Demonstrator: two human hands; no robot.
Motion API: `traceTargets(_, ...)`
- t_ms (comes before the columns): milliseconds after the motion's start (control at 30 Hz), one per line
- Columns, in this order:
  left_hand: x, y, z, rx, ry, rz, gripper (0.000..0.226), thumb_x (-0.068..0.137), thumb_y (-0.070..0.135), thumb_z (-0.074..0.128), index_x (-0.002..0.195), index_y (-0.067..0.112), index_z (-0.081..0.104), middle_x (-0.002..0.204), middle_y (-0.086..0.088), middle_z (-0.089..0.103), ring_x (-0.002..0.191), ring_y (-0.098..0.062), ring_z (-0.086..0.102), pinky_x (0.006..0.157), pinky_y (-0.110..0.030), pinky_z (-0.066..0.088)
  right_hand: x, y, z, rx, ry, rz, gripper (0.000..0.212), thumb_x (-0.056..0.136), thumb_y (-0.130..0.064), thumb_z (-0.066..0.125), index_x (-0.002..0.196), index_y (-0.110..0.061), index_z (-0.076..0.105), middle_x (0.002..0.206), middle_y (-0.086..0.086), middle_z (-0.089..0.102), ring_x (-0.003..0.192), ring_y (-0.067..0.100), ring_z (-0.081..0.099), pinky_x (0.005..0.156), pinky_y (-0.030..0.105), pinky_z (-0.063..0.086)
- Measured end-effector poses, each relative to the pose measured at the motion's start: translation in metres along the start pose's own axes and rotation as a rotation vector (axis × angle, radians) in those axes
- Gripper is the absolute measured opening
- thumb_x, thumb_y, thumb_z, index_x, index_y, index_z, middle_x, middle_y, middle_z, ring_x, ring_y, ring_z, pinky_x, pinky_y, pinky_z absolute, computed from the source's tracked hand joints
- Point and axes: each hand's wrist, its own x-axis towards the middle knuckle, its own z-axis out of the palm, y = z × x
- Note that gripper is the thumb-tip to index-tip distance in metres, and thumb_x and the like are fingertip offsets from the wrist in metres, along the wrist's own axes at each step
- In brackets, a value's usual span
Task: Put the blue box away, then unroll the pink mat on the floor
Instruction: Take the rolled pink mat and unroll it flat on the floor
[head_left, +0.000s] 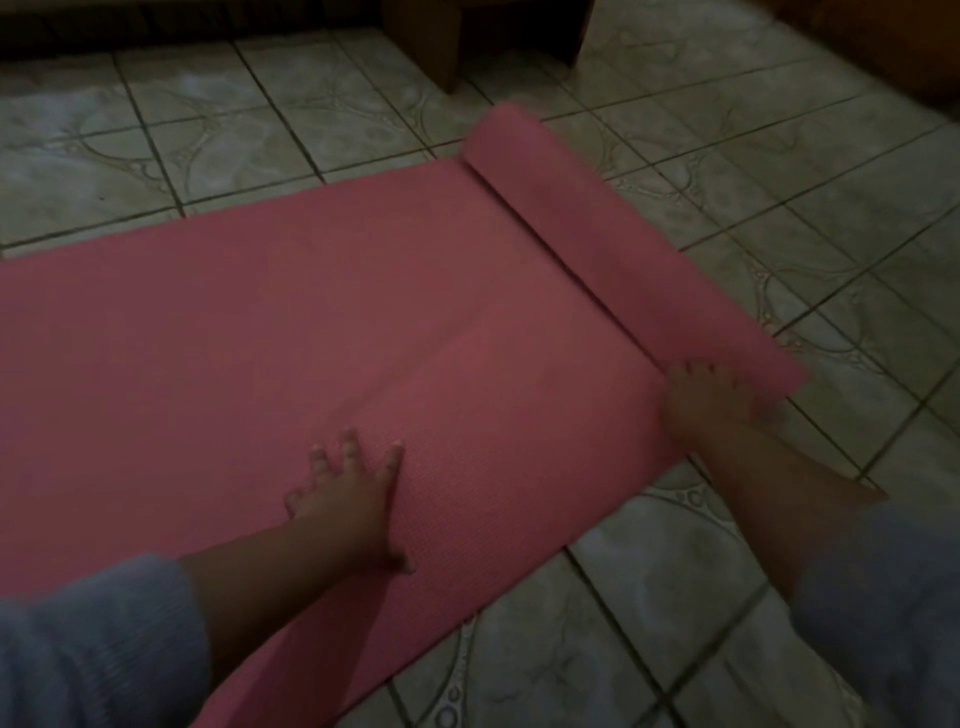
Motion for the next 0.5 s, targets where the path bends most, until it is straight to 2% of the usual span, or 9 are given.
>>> traceTargets(67, 0.001, -0.001, 0.000, 0.003, -0.003, 0.003, 0.133, 0.052, 0.065, 0.077, 0.145, 0.042, -0.015, 0.156, -0.015, -0.026, 0.142, -0.049, -0.008, 0.106, -0.066, 0.027, 0.009, 0.010, 0.010, 0.049, -0.212, -0.006, 0.069, 0.088, -0.051, 0.026, 0.140, -0.007, 0.038, 0.147, 0.020, 0.037, 0.135, 0.035, 0.035, 0.112, 0.045, 0.029)
traceTargets(100, 0.001, -0.001, 0.000, 0.002, -0.004, 0.003, 0.133, 0.052, 0.065, 0.077, 0.145, 0.042, -0.015, 0.156, -0.015, -0.026, 0.142, -0.049, -0.008, 0.106, -0.066, 0.027, 0.017, 0.017, 0.019, 0.037, -0.260, 0.009, 0.069, 0.092, -0.051, 0.025, 0.143, -0.005, 0.034, 0.152, 0.021, 0.031, 0.140, 0.034, 0.029, 0.115, 0.044, 0.024)
traceTargets(167, 0.002, 0.000, 0.001, -0.005, -0.003, 0.005, 0.133, 0.052, 0.065, 0.077, 0.145, 0.042, -0.015, 0.155, -0.014, -0.027, 0.143, -0.049, -0.009, 0.107, -0.067, 0.026, 0.013, 0.019, 0.020, -0.038, -0.247, 0.046, 0.059, 0.100, -0.041, 0.024, 0.148, -0.007, 0.026, 0.158, 0.014, 0.021, 0.146, 0.031, 0.014, 0.118, 0.044, 0.016)
traceTargets(233, 0.003, 0.000, 0.001, -0.006, -0.003, 0.003, 0.133, 0.052, 0.065, 0.077, 0.145, 0.042, -0.016, 0.155, -0.014, -0.027, 0.143, -0.048, -0.010, 0.107, -0.067, 0.025, -0.003, 0.013, 0.009, -0.048, -0.197, 0.043, 0.058, 0.102, -0.037, 0.022, 0.152, -0.008, 0.015, 0.161, 0.008, 0.010, 0.149, 0.029, 0.001, 0.119, 0.045, 0.009)
traceTargets(300, 0.003, 0.000, 0.001, -0.004, -0.007, 0.002, 0.133, 0.053, 0.065, 0.077, 0.144, 0.042, -0.017, 0.155, -0.013, -0.028, 0.143, -0.048, -0.011, 0.106, -0.067, 0.026, -0.011, 0.006, 0.000, 0.030, -0.113, 0.086, 0.058, 0.102, -0.035, 0.028, 0.153, -0.013, 0.010, 0.163, 0.005, 0.001, 0.149, 0.030, -0.005, 0.118, 0.046, 0.005)
traceTargets(400, 0.004, -0.001, 0.002, 0.001, -0.002, 0.005, 0.133, 0.053, 0.065, 0.077, 0.144, 0.042, -0.018, 0.155, -0.014, -0.029, 0.142, -0.049, -0.012, 0.106, -0.066, 0.026, -0.001, 0.004, -0.003, 0.203, 0.087, 0.185, 0.064, 0.096, -0.038, 0.041, 0.153, -0.024, 0.015, 0.163, 0.000, -0.006, 0.148, 0.032, -0.004, 0.117, 0.056, 0.011)
traceTargets(500, 0.003, -0.001, 0.001, 0.005, -0.008, 0.007, 0.133, 0.054, 0.065, 0.077, 0.144, 0.042, -0.018, 0.155, -0.013, -0.029, 0.142, -0.048, -0.012, 0.106, -0.066, 0.025, 0.009, -0.008, -0.003, 0.160, 0.173, 0.112, 0.065, 0.093, -0.040, 0.041, 0.151, -0.022, 0.020, 0.163, 0.004, -0.005, 0.148, 0.034, -0.001, 0.115, 0.055, 0.014)
